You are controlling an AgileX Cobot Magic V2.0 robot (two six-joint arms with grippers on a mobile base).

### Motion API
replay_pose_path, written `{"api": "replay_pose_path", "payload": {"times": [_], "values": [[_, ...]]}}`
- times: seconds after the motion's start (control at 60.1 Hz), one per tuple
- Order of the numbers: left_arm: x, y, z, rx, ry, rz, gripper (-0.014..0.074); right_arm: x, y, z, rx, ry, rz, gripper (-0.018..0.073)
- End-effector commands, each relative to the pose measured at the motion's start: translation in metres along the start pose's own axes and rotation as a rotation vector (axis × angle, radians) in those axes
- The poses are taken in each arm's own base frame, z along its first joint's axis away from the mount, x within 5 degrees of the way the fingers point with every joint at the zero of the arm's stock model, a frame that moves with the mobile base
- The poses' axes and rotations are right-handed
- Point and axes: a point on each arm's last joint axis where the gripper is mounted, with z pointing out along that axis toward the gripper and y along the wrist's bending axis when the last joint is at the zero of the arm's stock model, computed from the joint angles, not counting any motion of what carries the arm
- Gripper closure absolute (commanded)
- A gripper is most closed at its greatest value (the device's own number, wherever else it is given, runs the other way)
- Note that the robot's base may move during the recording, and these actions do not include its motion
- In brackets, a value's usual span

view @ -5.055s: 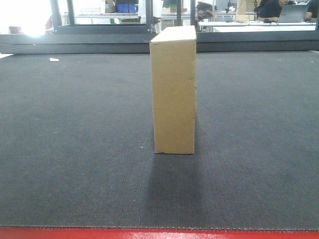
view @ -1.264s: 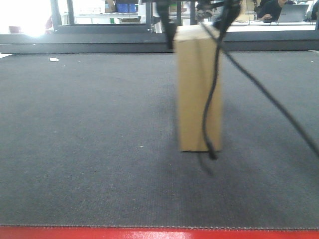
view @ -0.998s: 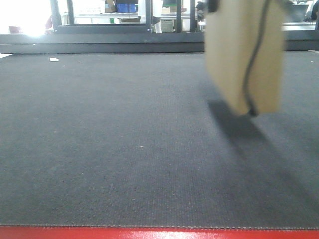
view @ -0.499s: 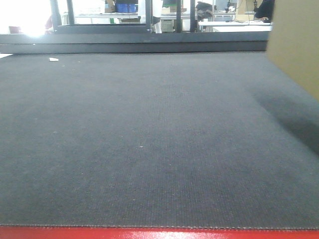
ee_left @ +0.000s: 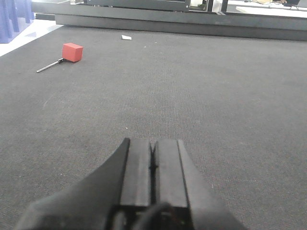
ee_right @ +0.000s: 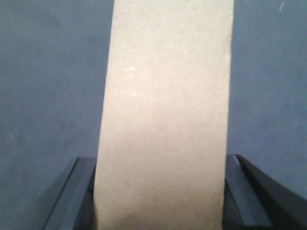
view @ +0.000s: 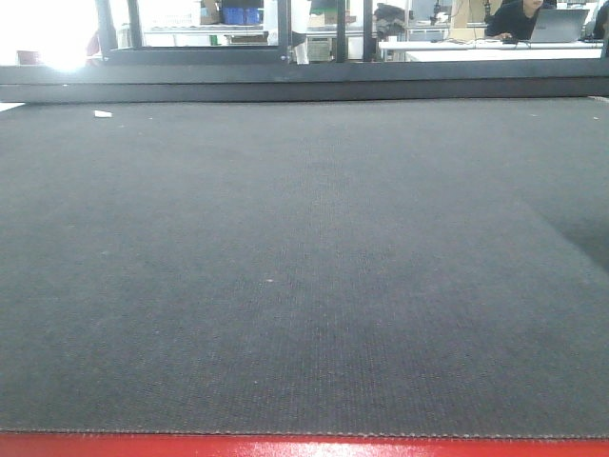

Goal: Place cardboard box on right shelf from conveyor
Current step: 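Hold the box in the right gripper while the base drives to the shelf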

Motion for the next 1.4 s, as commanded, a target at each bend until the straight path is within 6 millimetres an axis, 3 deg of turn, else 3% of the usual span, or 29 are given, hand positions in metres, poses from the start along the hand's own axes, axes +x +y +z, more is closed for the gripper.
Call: {"api": "replay_pose_path", "payload": {"times": [0.0,0.116,0.249,1.38], "values": [[-0.006,0.000,-0.001,-0.005,-0.093,-0.005,0.0713,-0.009,0.000,-0.029,-0.009,-0.220,-0.008,0.0442],[-0.006,0.000,-0.001,-0.005,-0.093,-0.005,0.0713,-0.002,-0.002,-0.058,-0.019,-0.351,-0.005,0.0442],[-0.006,0.000,-0.001,-0.005,-0.093,-0.005,0.0713,0.003,-0.002,-0.071,-0.024,-0.420,-0.004,0.0442],[-0.006,0.000,-0.001,-0.005,-0.093,-0.005,0.0713,0.005,-0.002,-0.070,-0.023,-0.415,-0.004,0.0442]]}}
